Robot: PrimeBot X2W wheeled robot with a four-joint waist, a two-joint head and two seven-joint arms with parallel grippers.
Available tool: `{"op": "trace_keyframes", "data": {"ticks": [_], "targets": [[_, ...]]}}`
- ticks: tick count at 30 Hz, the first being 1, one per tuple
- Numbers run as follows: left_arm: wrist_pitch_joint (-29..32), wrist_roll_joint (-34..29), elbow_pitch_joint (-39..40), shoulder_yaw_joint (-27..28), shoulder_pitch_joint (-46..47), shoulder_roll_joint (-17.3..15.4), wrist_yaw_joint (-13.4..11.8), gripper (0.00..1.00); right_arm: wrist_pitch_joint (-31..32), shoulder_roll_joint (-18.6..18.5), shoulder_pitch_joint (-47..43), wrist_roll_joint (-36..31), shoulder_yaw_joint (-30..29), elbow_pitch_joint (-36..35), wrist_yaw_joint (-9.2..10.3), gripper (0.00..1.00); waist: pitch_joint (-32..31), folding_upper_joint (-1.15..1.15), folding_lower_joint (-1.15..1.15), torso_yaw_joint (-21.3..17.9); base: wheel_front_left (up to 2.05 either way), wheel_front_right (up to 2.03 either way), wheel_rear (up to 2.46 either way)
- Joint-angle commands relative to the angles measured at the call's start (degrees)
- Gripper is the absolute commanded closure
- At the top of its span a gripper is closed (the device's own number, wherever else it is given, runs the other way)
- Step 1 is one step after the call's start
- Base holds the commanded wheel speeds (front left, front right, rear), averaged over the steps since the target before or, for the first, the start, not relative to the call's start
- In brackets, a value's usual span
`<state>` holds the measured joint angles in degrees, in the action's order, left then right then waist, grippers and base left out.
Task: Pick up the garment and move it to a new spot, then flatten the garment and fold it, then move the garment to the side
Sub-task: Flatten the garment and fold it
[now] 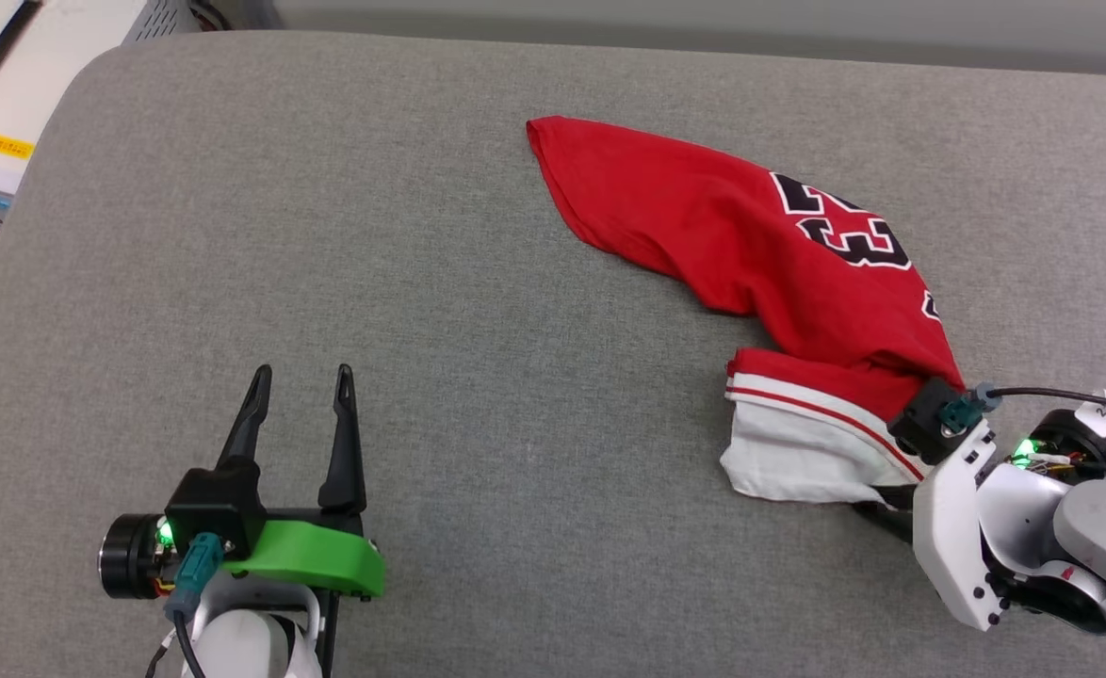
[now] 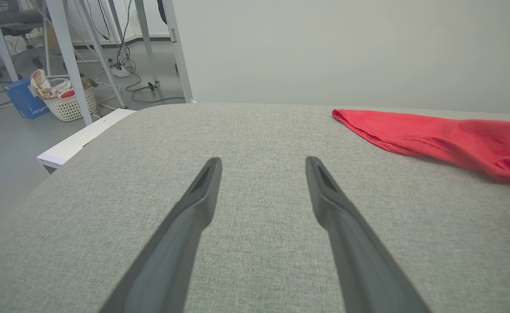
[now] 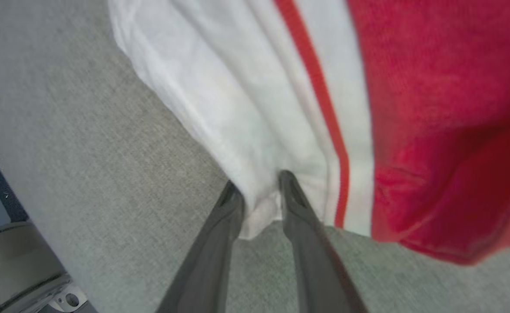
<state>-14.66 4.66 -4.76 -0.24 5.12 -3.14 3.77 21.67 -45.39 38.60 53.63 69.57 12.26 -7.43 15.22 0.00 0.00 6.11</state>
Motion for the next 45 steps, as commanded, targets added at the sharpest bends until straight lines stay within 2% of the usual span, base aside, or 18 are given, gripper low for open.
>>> {"op": "trace_keyframes", "data": {"ticks": [1,7,13,17,21,25,28,33,38,41,45], "targets": [[-0.3,-0.1,-0.1,0.0,0.1,0.3,-0.2,0.00,-1.1,1.9,-2.0,1.5,2.4,0.6,-0.06,1.00,-1.8,0.00,0.00,-0.9,0.00,0.00,0.00],[-0.3,-0.2,-0.3,-0.1,-1.1,0.3,-0.2,0.00,-8.0,-0.7,-1.0,6.4,-1.3,-5.6,-0.06,1.00,-4.6,0.00,0.00,-1.3,0.00,0.00,0.00],[-0.3,-0.4,0.0,0.1,-1.8,0.3,0.0,0.00,-11.6,-4.5,0.5,9.2,-6.9,-13.3,-0.06,1.00,-5.5,0.00,0.00,-0.8,0.00,0.00,0.00],[-0.3,-0.1,0.0,0.0,-1.8,0.3,-0.1,0.00,-13.3,-4.9,2.2,9.7,-11.0,-16.4,-0.06,1.00,-5.3,0.00,0.00,0.1,0.00,0.00,0.00],[-0.3,0.2,0.0,-0.3,-1.5,0.3,-0.3,0.00,-14.4,-3.2,5.1,8.0,-14.1,-16.7,-0.06,1.00,-4.8,0.00,0.00,1.2,0.00,0.00,0.00],[-0.3,0.7,0.0,-0.6,-0.9,0.3,-0.6,0.00,-15.4,2.3,8.8,4.9,-15.6,-14.2,-0.06,1.00,-3.9,0.00,0.00,2.4,0.00,0.00,0.00],[-0.3,1.2,0.2,-1.0,-0.4,0.3,-1.0,0.00,-15.7,7.8,12.3,1.4,-14.5,-11.2,-0.06,1.00,-2.9,0.00,0.00,3.2,0.00,0.00,0.00],[-0.3,1.9,0.4,-1.1,0.6,0.3,-1.6,0.00,-15.6,17.3,17.9,-2.3,-9.2,-5.2,-0.06,1.00,-0.7,0.00,0.00,4.3,0.00,0.00,0.00],[-0.3,2.8,0.6,-1.2,1.9,0.3,-2.3,0.00,-16.4,26.1,22.8,-3.2,-0.5,2.3,-0.06,1.00,2.0,0.00,0.00,5.4,0.00,0.00,0.00],[-0.3,3.2,0.7,-1.2,2.6,0.3,-2.6,0.00,-15.7,29.8,23.8,-3.5,2.8,6.7,-0.06,1.00,3.5,0.00,0.00,5.9,0.00,0.00,0.00],[-0.3,3.5,0.9,-1.5,3.6,0.3,-2.8,0.00,-11.8,33.6,20.8,-5.7,3.7,11.3,-0.06,1.00,5.1,0.00,0.00,6.5,0.00,0.00,0.00]]}}
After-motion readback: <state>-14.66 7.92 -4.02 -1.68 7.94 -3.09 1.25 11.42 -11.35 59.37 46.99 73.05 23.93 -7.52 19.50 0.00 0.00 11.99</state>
